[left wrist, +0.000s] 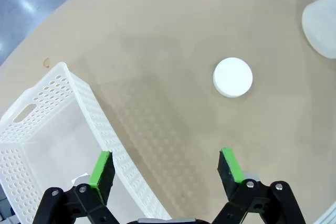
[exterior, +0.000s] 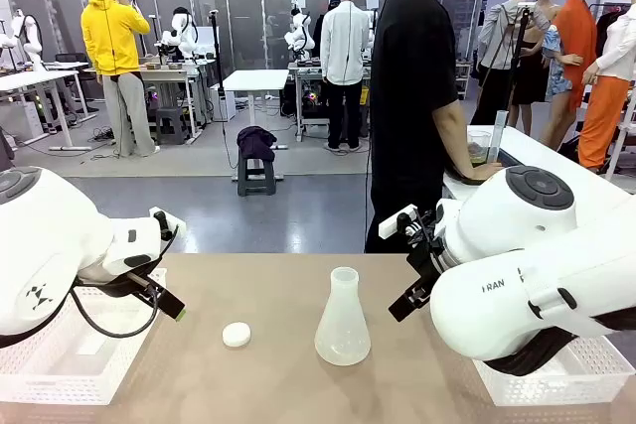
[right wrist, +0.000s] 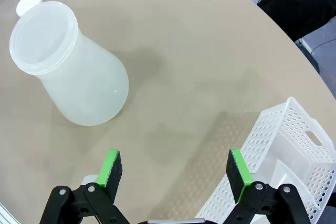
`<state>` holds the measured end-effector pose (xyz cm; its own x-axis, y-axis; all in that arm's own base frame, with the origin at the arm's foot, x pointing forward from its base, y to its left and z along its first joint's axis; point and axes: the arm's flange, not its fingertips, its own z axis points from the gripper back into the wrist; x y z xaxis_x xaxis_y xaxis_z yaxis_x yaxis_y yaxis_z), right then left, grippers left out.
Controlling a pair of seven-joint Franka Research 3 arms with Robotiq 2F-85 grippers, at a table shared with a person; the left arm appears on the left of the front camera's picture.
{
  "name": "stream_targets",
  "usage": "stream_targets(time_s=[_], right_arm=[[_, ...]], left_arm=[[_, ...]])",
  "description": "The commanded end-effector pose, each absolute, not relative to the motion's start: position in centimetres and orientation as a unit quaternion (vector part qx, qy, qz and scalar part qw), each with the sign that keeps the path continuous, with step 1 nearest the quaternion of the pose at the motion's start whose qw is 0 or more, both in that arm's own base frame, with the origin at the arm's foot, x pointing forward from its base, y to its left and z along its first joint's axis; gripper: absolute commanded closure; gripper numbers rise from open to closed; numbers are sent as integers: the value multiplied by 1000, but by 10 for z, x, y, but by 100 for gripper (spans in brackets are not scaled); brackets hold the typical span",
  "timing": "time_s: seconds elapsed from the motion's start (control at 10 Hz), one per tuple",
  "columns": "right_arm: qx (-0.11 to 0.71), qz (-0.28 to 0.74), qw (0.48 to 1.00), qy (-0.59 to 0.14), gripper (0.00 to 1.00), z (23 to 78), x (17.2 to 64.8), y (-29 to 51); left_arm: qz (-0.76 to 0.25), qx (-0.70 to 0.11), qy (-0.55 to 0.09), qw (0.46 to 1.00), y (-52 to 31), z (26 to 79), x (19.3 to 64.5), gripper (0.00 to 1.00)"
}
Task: Prepare the solutions needed for the experiment.
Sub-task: Pick up the Plastic Funnel and insert it into the Big flask.
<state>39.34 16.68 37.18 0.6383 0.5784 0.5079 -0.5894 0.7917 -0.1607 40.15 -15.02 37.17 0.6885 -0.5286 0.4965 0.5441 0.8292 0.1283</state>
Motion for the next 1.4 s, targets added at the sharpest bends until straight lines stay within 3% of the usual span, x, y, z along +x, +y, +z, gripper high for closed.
stream_targets(time_s=[0.0, 1.2, 1.3], right_arm=[[11, 322, 905, -277, 0, 372, 393, 167], [11, 322, 905, -277, 0, 372, 393, 167], [10, 323, 905, -277, 0, 372, 393, 167]], left_arm=[[-292, -15, -266, 919, -150, 372, 402, 0], [-292, -15, -266, 919, -150, 372, 402, 0], [-312, -41, -266, 911, -151, 379, 395, 0]])
